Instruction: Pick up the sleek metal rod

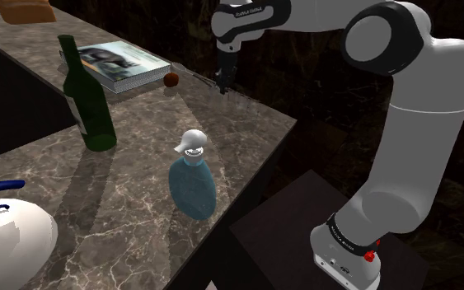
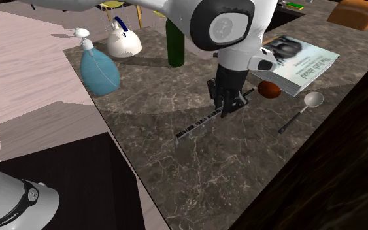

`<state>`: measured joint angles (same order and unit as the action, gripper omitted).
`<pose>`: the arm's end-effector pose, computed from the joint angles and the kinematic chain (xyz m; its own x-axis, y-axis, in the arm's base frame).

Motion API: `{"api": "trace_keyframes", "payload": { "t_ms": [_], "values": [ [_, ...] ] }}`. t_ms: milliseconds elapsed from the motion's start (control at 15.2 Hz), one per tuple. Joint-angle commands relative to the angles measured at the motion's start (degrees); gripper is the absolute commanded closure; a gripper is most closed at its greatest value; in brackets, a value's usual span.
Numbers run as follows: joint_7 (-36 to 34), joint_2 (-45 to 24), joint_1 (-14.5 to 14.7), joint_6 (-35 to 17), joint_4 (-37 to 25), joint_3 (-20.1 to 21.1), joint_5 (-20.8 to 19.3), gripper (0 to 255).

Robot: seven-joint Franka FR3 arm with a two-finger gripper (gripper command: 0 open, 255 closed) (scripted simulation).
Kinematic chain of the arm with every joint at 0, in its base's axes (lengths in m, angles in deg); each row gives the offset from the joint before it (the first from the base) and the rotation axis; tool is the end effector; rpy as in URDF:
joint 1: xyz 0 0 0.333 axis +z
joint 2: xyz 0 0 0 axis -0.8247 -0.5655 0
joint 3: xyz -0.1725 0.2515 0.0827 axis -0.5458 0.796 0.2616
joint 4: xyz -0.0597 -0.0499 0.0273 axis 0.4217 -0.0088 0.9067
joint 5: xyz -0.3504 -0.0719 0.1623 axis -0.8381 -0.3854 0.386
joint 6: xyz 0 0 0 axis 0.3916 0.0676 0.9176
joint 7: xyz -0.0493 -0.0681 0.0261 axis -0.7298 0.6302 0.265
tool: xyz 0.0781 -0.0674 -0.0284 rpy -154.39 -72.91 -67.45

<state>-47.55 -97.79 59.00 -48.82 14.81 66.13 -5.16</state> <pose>0.6679 0.0005 0.4062 0.9551 0.2921 -0.0501 0.2934 -0.9558 0.0189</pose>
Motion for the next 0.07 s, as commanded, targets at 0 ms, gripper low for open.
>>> {"api": "trace_keyframes", "payload": {
  "t_ms": [0],
  "values": [
    [-0.02,0.09,0.02,0.51,-0.39,0.00,-0.01,255]
  ]
}}
